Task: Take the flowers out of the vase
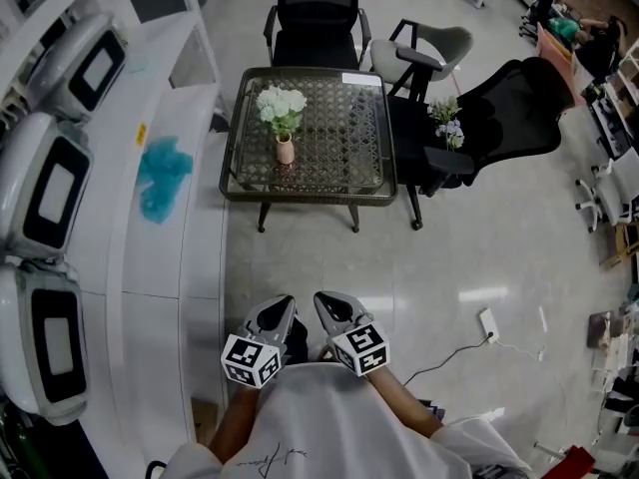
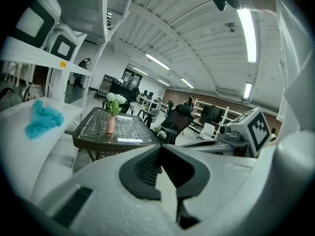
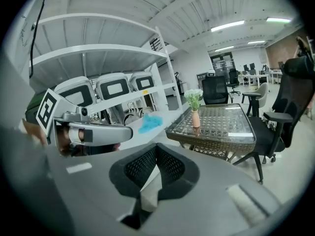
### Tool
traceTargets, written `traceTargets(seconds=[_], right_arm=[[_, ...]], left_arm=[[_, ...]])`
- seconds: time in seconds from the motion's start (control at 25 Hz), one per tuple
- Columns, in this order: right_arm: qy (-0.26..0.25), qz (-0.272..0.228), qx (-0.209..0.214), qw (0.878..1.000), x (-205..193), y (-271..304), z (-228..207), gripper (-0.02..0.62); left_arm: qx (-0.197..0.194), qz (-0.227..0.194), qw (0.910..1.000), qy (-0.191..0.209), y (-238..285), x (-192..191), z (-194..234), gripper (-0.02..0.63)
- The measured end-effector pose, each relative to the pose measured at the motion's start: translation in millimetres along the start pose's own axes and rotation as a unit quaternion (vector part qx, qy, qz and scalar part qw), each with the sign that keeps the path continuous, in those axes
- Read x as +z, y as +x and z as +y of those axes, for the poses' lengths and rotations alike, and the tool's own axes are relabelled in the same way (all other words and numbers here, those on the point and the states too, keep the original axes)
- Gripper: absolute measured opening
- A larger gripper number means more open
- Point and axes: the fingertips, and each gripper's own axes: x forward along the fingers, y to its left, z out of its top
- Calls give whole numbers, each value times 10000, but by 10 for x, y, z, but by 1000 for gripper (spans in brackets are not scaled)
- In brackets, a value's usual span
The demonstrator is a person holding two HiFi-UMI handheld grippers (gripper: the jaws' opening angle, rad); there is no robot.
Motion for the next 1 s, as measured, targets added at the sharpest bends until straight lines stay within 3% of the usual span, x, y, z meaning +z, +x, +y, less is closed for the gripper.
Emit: traceTargets(seconds=[0.28,1.0], right_arm=[[-55,37,-19,10000,253,311,-43,8],[-320,-124,-212,9992,903,986,-99,8]], left_arm=[[-51,-31,10000,19,127,258,319,-6],[-604,-489,9969,-86,374,977,915,-5]])
